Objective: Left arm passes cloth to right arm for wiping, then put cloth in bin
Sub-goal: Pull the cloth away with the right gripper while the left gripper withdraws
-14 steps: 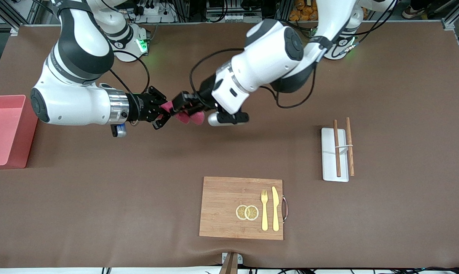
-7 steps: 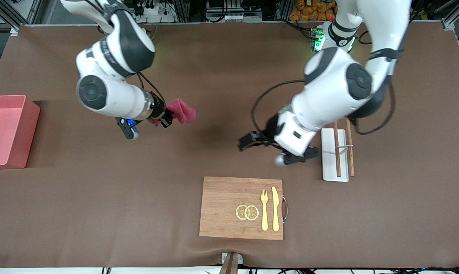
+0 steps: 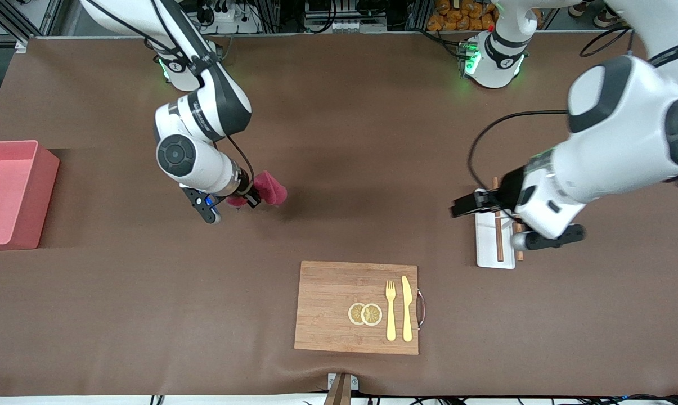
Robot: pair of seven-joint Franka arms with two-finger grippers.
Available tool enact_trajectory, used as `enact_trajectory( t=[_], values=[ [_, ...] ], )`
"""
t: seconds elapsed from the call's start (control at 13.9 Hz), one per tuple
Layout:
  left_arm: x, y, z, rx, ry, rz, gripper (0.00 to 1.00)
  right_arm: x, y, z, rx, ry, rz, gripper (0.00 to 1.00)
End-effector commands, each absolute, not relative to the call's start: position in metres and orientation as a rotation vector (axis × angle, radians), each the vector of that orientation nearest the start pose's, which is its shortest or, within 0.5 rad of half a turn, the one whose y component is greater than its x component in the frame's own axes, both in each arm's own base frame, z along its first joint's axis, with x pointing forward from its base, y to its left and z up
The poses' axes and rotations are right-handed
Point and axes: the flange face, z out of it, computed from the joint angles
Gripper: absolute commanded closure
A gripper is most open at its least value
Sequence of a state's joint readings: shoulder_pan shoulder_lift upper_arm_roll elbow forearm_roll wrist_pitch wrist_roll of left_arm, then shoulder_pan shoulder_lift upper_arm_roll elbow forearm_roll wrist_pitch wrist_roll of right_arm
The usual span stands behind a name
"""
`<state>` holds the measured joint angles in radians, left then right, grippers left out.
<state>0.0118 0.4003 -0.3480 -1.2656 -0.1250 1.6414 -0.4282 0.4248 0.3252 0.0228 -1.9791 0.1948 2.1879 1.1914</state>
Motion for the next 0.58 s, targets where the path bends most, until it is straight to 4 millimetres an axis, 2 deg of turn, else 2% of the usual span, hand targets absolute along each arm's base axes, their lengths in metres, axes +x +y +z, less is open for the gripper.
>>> enact_trajectory(
  t=[0.0, 0.07, 0.22, 0.36, 0.43, 0.5],
  values=[
    [0.618, -0.192, 0.552, -3.177, -0.040, 0.156, 0.00, 0.509, 0.219, 0.255, -2.867, 1.204, 0.230, 1.00],
    [0.610, -0.193, 0.557, -3.123, -0.013, 0.155, 0.00, 0.510, 0.198, 0.246, -2.874, 1.165, 0.210, 1.00],
    [0.603, -0.172, 0.569, -3.093, -0.009, 0.138, 0.00, 0.522, 0.142, 0.240, -2.905, 1.051, 0.222, 1.00],
    [0.601, -0.121, 0.580, -3.085, 0.042, 0.173, 0.00, 0.534, 0.058, 0.234, -2.940, 0.869, 0.222, 1.00],
    [0.594, -0.099, 0.587, -3.076, 0.055, 0.172, 0.00, 0.537, 0.003, 0.231, -2.956, 0.740, 0.213, 1.00],
    [0.586, -0.090, 0.591, -3.065, 0.077, 0.172, 0.00, 0.537, -0.048, 0.229, -2.969, 0.607, 0.187, 1.00]
  ],
)
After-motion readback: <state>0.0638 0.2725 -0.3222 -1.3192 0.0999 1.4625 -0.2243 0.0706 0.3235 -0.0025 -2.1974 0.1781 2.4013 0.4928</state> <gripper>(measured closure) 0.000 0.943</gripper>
